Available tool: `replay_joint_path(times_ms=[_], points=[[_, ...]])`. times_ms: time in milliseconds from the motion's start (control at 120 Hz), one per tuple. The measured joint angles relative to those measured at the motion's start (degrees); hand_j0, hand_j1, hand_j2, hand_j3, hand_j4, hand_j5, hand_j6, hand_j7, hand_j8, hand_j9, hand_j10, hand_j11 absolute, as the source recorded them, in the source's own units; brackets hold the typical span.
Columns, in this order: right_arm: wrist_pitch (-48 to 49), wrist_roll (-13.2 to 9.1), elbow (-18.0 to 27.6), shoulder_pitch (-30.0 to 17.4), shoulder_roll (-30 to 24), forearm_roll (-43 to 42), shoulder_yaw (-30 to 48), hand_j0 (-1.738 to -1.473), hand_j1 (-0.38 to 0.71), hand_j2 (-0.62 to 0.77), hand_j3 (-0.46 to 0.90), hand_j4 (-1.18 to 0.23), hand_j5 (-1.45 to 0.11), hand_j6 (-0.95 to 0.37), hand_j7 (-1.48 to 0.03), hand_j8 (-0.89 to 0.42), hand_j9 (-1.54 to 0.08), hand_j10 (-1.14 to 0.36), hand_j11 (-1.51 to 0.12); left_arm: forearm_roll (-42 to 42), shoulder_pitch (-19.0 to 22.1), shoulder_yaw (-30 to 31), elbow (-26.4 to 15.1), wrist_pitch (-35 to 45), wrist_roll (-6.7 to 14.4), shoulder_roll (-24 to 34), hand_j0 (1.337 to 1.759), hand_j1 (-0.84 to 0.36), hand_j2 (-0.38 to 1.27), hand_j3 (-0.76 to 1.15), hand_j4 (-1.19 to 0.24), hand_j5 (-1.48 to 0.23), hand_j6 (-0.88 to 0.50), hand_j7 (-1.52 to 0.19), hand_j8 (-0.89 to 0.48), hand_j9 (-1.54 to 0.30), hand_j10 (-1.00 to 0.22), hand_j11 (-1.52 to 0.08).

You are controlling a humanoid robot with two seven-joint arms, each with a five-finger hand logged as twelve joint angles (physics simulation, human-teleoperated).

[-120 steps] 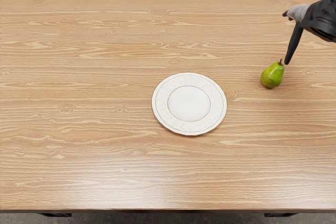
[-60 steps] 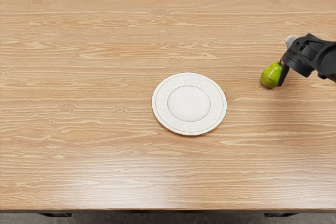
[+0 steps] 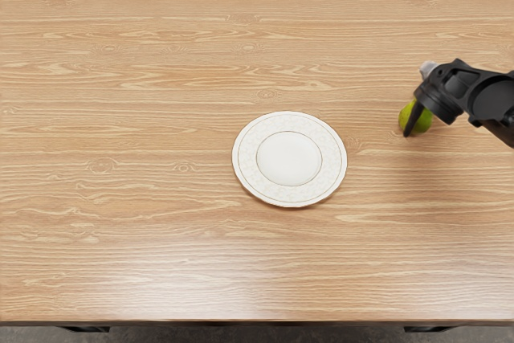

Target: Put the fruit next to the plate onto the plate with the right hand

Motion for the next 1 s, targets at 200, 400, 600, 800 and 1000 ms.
replay_joint_path(times_ms=[200, 400, 600, 800, 1000], points=[[-0.98, 0.00, -0.89, -0.14, 0.05, 0.04, 0.22, -1.658, -0.35, 0.00, 0.00, 0.00, 0.00, 0.00, 0.00, 0.00, 0.00, 0.00, 0.00, 0.01, -0.03, 0.00, -0.01, 0.01, 0.00, 0.00, 1.658, 0.33, 0.00, 0.00, -0.01, -0.02, -0.01, -0.02, -0.01, -0.02, -0.01, -0.02], [-1.18, 0.00, -1.02, -0.30, 0.13, 0.11, 0.26, -1.658, -0.35, 0.00, 0.00, 0.00, 0.00, 0.00, 0.00, 0.00, 0.00, 0.00, 0.00, 0.01, 0.01, 0.00, 0.00, 0.00, 0.00, 0.00, 1.658, 0.33, 0.00, 0.00, -0.01, -0.02, -0.01, -0.02, -0.01, -0.02, -0.01, -0.02], [-1.17, 0.00, -1.03, -0.36, 0.19, 0.17, 0.26, -1.658, -0.35, 0.00, 0.00, 0.00, 0.00, 0.00, 0.00, 0.00, 0.00, 0.00, 0.00, 0.01, -0.03, 0.00, 0.03, 0.00, 0.00, 0.00, 1.658, 0.33, 0.00, 0.00, -0.01, -0.02, -0.01, -0.02, -0.01, -0.02, -0.01, -0.02], [-1.12, 0.00, -1.02, -0.76, 0.22, 0.25, 0.27, -1.658, -0.33, 0.00, 0.00, -0.02, -0.02, -0.02, -0.02, -0.02, -0.02, -0.02, -0.02, 0.01, 0.03, 0.00, 0.01, -0.01, 0.00, 0.00, 1.658, 0.33, 0.00, 0.00, -0.01, -0.02, -0.01, -0.02, -0.01, -0.02, -0.01, -0.02], [-1.14, 0.00, -1.03, -1.17, 0.28, 0.28, 0.43, -1.658, -0.31, 0.00, 0.00, -0.03, -0.04, -0.03, -0.04, -0.03, -0.04, -0.03, -0.04, 0.01, -0.03, 0.00, -0.01, -0.01, 0.00, 0.00, 1.658, 0.33, 0.00, 0.00, -0.01, -0.02, -0.01, -0.02, -0.01, -0.02, -0.01, -0.02]])
